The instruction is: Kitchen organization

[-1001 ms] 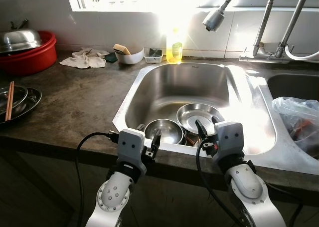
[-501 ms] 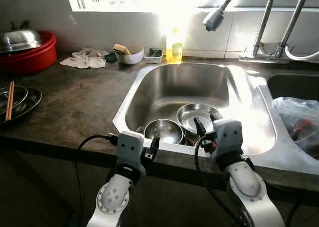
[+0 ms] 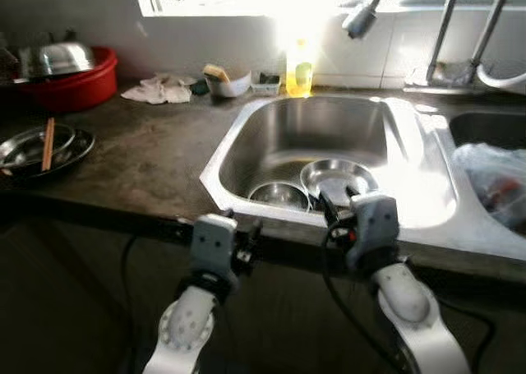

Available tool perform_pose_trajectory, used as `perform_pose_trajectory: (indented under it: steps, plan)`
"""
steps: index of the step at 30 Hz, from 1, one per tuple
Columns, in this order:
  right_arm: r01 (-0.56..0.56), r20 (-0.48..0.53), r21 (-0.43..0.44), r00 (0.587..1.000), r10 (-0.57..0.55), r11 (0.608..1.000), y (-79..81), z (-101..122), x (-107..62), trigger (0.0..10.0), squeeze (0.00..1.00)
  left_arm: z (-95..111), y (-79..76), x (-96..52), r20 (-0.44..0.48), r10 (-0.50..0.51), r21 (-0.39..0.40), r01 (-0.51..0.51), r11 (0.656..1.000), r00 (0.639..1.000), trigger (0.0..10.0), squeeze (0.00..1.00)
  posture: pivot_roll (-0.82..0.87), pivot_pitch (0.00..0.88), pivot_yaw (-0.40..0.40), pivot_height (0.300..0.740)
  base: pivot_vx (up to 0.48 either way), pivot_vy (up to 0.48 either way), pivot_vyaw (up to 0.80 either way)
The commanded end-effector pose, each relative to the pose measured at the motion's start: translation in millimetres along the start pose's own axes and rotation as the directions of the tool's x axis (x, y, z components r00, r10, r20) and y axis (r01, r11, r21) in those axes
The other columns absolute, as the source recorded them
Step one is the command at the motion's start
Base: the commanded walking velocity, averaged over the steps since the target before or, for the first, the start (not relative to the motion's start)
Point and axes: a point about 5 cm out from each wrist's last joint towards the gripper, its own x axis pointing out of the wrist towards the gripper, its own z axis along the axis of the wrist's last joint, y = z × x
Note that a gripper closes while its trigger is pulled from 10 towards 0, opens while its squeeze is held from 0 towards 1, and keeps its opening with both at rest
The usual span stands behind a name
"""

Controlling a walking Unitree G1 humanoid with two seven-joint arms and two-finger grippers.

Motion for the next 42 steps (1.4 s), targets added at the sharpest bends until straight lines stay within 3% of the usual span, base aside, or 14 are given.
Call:
perform_pose_trajectory:
  steps: [1,42]
  plan:
    - [-0.01,0.009,0.013,1.0,0.01,1.0,4.0,2,-1.2,10.0,0.0,-1,6.1,-1.8,-0.006,0.018,0.02,-0.018,1.0,1.0,10.0,0.0,0.05,0.042,0.013,0.74,-0.345,0.0,0.0]
    - [-0.047,-0.076,0.013,0.996,0.048,0.999,9.9,-20,-17.3,10.0,0.0,-15,2.8,-14.7,-0.064,0.007,0.013,-0.006,1.0,0.998,10.0,0.0,0.05,0.052,0.021,0.74,-0.359,0.0,0.0]
